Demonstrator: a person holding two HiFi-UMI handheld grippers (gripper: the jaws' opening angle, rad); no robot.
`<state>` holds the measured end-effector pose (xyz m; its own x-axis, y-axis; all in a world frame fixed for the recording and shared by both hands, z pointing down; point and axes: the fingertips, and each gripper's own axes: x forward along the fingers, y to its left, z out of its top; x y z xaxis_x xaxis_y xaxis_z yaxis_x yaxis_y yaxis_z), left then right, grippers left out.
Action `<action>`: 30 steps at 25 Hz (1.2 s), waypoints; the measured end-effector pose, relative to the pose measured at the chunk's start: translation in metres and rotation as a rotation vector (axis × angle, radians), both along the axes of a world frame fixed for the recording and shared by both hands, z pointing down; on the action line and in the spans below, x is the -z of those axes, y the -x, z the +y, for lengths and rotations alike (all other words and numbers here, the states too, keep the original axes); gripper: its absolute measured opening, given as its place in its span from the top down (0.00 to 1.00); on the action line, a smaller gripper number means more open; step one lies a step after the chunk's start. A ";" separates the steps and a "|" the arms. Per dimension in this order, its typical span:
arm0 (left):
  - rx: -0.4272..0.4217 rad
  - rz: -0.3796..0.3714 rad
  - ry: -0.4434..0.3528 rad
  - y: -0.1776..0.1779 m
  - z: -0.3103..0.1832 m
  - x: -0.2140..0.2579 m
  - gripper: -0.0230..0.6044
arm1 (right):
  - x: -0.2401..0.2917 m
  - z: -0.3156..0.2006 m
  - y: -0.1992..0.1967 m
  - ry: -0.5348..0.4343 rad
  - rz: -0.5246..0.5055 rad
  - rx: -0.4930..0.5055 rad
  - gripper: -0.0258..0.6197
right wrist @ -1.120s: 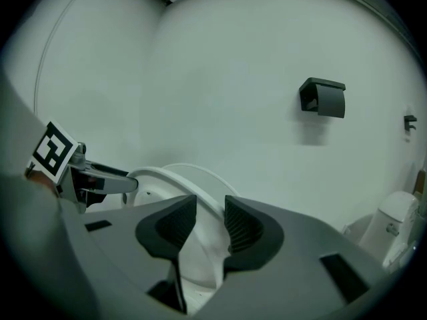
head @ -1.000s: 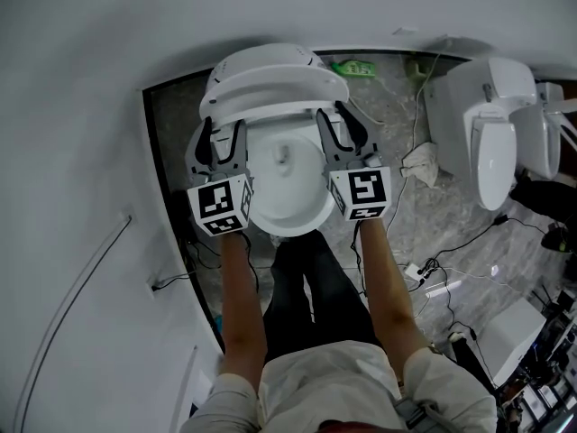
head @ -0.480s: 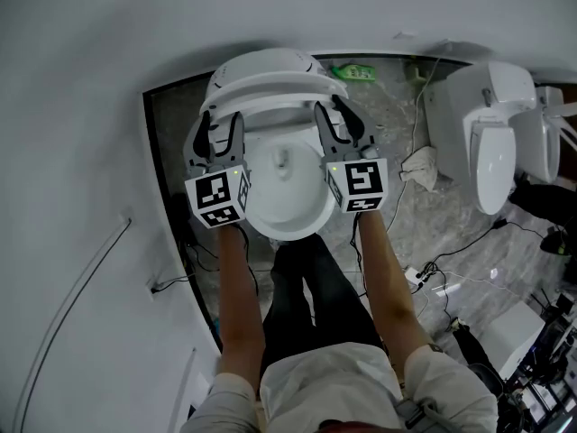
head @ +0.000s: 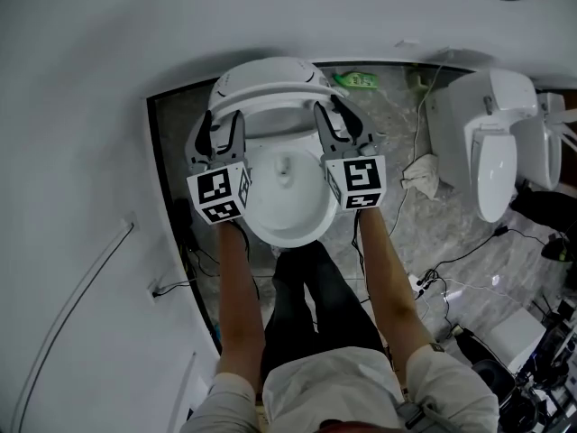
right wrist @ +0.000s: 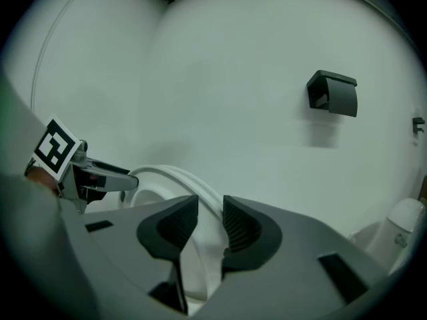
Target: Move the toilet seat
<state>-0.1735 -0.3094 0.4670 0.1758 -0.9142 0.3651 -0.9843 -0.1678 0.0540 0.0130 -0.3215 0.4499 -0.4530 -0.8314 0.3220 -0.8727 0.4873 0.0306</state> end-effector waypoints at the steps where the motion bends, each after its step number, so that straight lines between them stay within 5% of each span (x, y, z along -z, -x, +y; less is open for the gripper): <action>1: 0.002 -0.001 0.000 0.001 -0.001 -0.001 0.56 | 0.000 -0.001 0.001 0.000 0.001 0.001 0.76; 25: 0.022 0.010 -0.045 0.003 -0.004 0.018 0.56 | 0.018 0.000 0.012 -0.050 -0.007 0.049 0.71; 30: -0.040 -0.046 -0.081 -0.005 0.006 0.033 0.75 | 0.035 0.007 0.015 -0.089 -0.013 0.067 0.78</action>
